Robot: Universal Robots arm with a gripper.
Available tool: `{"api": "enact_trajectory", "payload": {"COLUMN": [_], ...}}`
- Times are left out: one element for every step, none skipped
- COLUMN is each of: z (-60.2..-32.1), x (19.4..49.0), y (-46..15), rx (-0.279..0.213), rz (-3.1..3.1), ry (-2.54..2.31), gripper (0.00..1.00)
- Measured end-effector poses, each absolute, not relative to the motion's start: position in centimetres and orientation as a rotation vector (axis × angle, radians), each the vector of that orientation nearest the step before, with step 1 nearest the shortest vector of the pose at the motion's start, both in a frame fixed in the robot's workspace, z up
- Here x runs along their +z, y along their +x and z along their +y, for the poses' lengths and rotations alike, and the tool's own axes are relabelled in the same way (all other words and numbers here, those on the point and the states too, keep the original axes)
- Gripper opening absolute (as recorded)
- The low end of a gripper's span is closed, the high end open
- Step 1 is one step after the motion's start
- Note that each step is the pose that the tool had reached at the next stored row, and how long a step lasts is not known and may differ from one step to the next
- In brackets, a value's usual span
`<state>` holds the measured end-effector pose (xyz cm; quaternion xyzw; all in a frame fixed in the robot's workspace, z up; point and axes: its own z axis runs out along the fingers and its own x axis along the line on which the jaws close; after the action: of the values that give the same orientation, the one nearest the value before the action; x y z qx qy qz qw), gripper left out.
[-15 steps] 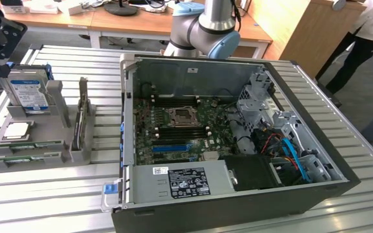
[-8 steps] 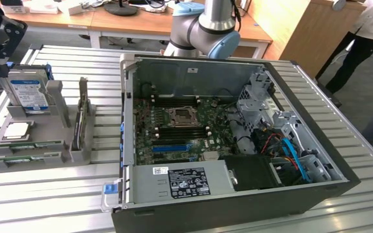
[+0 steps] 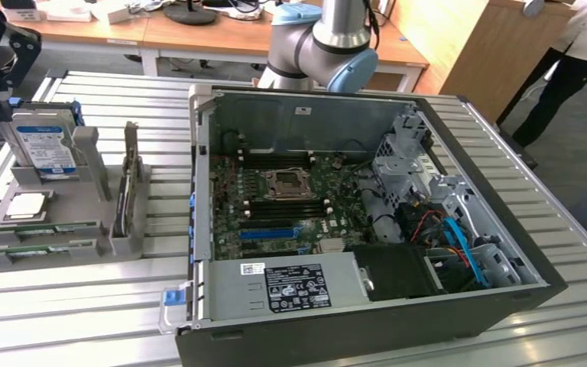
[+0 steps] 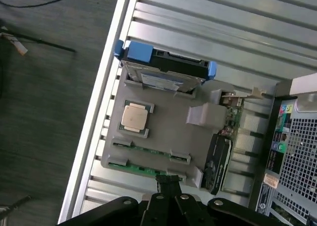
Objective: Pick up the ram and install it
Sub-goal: 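Pick up the ram and move it above insertion slot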
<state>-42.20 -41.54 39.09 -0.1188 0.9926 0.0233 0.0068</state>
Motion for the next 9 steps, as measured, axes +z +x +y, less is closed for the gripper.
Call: {"api": "enact_trajectory", "payload": {"z": [-41.54,-41.54,-41.54,-41.54,-41.54,-41.54,-41.54,-41.54,-41.54], "x": [39.09,39.08,39.08,39.08,39.08,39.08,39.08,39.08,39.08], "y": [-42.20,-42.20,-42.20,-42.20,-42.20,-42.20,-42.20,-42.20,-42.20], "rx": [0.073,0.073,0.074,0.074,0.074,0.074,0.074,0.074,0.075], "rz": [3.102,3.099,3.095,3.091,3.087,3.083,3.078,3.073,3.068], "ry": [-0.400,-0.427,-0.455,-0.483,-0.511,-0.541,-0.569,-0.597,-0.625], "gripper": [0.11,0.11,0.11,0.11,0.11,0.11,0.11,0.11,0.11]}}
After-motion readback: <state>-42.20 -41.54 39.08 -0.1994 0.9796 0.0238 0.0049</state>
